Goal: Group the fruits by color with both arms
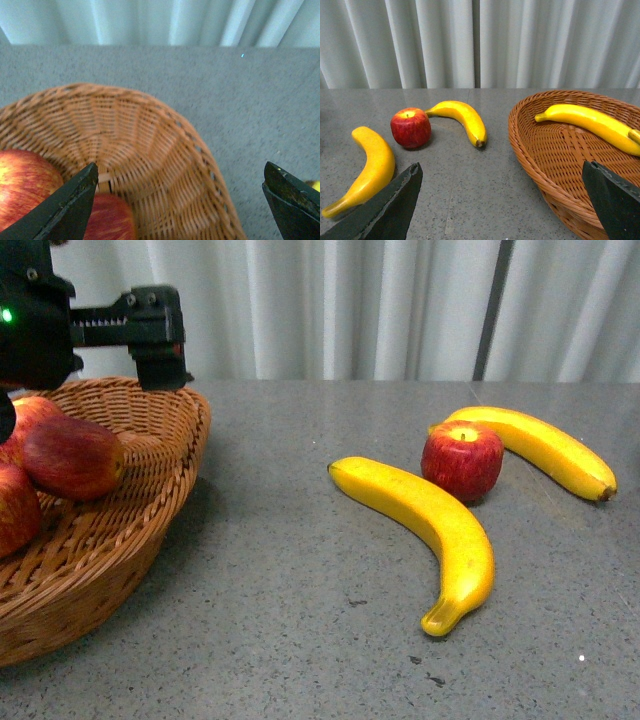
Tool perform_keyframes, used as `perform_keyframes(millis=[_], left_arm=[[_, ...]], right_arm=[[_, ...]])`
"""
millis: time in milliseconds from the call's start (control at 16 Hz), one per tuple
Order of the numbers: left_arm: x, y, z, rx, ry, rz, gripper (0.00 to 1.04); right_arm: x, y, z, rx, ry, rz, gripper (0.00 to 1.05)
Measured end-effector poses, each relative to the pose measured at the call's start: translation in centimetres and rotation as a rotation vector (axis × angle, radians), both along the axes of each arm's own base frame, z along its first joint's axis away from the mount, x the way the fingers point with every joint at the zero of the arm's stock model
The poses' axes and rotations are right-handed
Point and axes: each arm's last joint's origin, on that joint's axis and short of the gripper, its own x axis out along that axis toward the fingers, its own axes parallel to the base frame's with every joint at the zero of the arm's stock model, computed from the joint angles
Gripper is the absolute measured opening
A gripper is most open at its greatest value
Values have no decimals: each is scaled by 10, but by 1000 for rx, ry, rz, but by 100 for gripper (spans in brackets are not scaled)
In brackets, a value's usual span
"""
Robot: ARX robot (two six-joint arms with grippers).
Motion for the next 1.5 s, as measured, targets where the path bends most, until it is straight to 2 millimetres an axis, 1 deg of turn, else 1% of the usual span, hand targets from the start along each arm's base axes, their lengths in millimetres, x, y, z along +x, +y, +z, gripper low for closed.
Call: perform_keyframes(millis=[63, 125, 188, 251, 313, 376, 439, 564, 690, 752, 815, 878, 1003, 1128, 1442, 1504], left_arm=[[0, -3, 10, -23, -37, -28, 98], [-2, -15, 25, -48, -77, -109, 98], [-4, -30, 35, -58, -93, -199, 98], [-7, -49, 44, -64, -101, -319, 98], [-8, -70, 49, -54, -118, -452, 98], [-3, -90, 49, -44, -118, -583, 98], [5, -102, 44, -26, -109, -636, 98], [28, -116, 30, -1, -59, -664, 98], [35, -122, 29, -3, -52, -676, 98], [46, -128, 32, -11, -53, -694, 98], [53, -137, 37, -21, -52, -710, 98], [54, -152, 36, -20, -21, -745, 98], [58, -181, 21, 42, 51, -769, 98], [59, -198, 5, 98, 102, -778, 98], [63, -215, -16, 169, 156, -768, 98], [63, -218, -24, 179, 175, -770, 98]], right_arm=[[0, 0, 0, 0, 0, 0, 98], [0, 0, 0, 0, 0, 0, 98], [0, 0, 0, 0, 0, 0, 98], [0, 0, 0, 0, 0, 0, 98], [0, 0, 0, 0, 0, 0, 98], [0, 0, 0, 0, 0, 0, 98], [0, 0, 0, 0, 0, 0, 98], [0, 0, 0, 0, 0, 0, 98], [0, 0, 0, 0, 0, 0, 98], [0, 0, 0, 0, 0, 0, 98], [0, 0, 0, 0, 0, 0, 98], [0, 0, 0, 0, 0, 0, 98], [0, 0, 0, 0, 0, 0, 98], [0, 0, 0, 0, 0, 0, 98], [0, 0, 0, 0, 0, 0, 98], [0, 0, 0, 0, 0, 0, 98]])
